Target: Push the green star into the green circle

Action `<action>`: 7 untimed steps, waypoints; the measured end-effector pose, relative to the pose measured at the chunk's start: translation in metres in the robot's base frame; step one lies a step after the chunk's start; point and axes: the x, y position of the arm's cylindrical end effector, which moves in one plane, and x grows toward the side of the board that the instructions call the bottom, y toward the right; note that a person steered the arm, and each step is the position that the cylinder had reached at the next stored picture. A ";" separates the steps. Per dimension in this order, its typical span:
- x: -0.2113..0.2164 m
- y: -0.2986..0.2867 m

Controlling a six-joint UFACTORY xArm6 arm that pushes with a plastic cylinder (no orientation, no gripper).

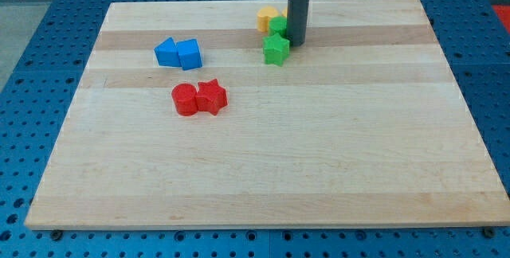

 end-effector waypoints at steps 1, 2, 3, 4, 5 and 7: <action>0.002 0.001; 0.021 0.005; 0.053 0.005; 0.088 -0.013; 0.085 -0.046; 0.059 -0.052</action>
